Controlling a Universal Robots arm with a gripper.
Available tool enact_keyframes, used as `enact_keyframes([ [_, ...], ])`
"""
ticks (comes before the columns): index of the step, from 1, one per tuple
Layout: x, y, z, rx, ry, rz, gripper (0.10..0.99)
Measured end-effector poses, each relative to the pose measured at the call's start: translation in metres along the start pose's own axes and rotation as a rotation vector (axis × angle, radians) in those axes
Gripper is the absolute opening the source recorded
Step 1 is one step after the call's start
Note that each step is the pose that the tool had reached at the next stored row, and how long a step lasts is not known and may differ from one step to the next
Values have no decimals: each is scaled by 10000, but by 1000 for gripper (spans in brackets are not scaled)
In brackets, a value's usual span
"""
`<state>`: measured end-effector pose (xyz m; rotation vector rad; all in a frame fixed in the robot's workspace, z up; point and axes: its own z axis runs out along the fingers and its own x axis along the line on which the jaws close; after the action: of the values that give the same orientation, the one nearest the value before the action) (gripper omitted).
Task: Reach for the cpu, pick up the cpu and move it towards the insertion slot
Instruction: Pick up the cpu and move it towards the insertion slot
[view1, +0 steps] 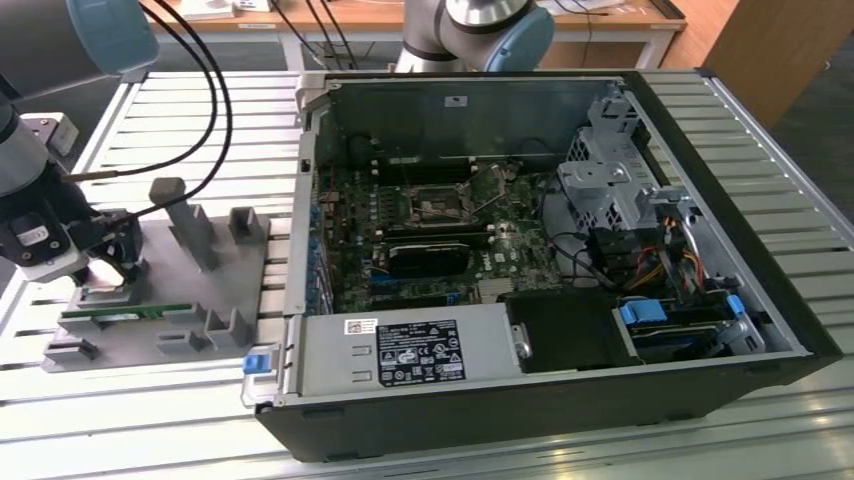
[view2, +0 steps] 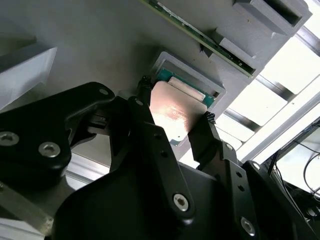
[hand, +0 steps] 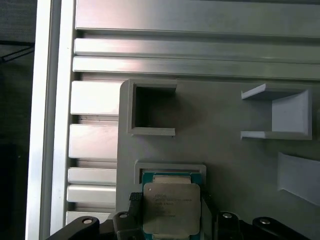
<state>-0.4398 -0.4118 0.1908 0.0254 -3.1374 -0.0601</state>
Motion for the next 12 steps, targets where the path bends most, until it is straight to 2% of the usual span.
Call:
enact_keyframes([
  [7, 1, 0, -3, -4, 1, 0, 545],
  [12, 1, 2, -62, -4, 2, 1, 545],
])
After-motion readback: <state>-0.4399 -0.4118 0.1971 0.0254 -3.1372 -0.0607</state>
